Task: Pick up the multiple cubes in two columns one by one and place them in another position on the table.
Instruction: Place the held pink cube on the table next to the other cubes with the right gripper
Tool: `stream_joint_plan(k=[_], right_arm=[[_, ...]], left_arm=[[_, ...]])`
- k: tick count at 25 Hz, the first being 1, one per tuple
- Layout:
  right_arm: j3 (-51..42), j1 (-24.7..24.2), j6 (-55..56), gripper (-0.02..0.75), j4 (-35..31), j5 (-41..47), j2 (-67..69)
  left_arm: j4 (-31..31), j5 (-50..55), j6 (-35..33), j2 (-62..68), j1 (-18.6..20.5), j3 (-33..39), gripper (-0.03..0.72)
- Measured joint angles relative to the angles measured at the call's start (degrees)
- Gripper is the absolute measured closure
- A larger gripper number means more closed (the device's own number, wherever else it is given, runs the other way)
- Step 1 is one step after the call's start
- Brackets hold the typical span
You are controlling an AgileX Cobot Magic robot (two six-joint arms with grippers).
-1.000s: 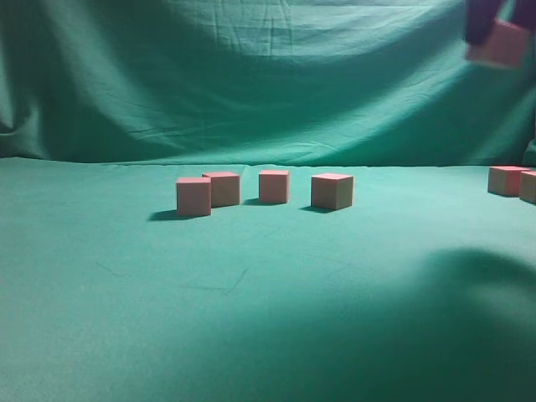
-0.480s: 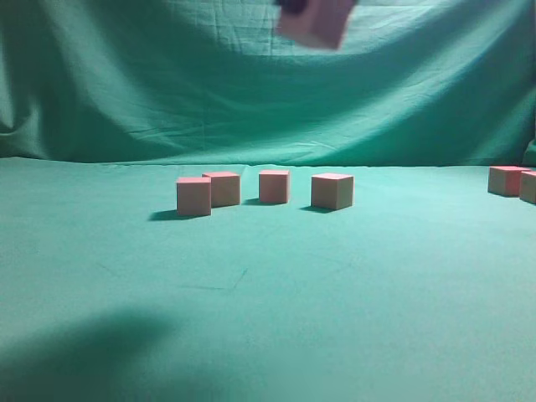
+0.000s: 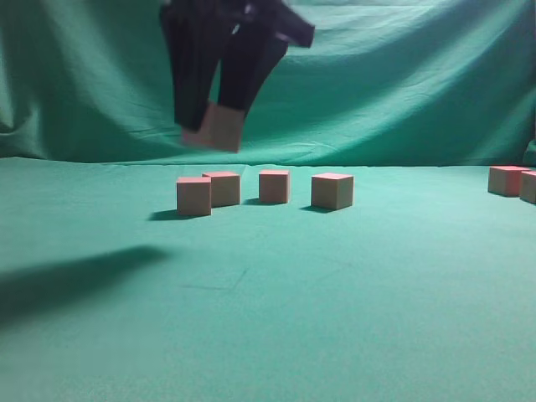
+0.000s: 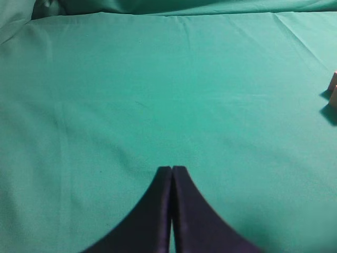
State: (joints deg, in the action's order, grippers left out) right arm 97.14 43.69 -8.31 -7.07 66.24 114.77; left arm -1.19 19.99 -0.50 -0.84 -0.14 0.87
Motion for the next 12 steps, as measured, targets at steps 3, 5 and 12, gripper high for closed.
stream_joint_plan(k=[3, 5, 12], right_arm=[[5.01, 0.0, 0.36, 0.465, 0.15, 0.81, 4.97], [7.75, 0.09, 2.18, 0.465, 1.52, 1.31, 7.54], [11.71, 0.09, 5.85, 0.465, 4.91, 1.82, 11.92]], left_arm=[[0.0, 0.0, 0.0, 0.0, 0.0, 0.0, 0.688], [0.0, 0.0, 0.0, 0.0, 0.0, 0.0, 0.688], [0.0, 0.0, 0.0, 0.0, 0.0, 0.0, 0.688]])
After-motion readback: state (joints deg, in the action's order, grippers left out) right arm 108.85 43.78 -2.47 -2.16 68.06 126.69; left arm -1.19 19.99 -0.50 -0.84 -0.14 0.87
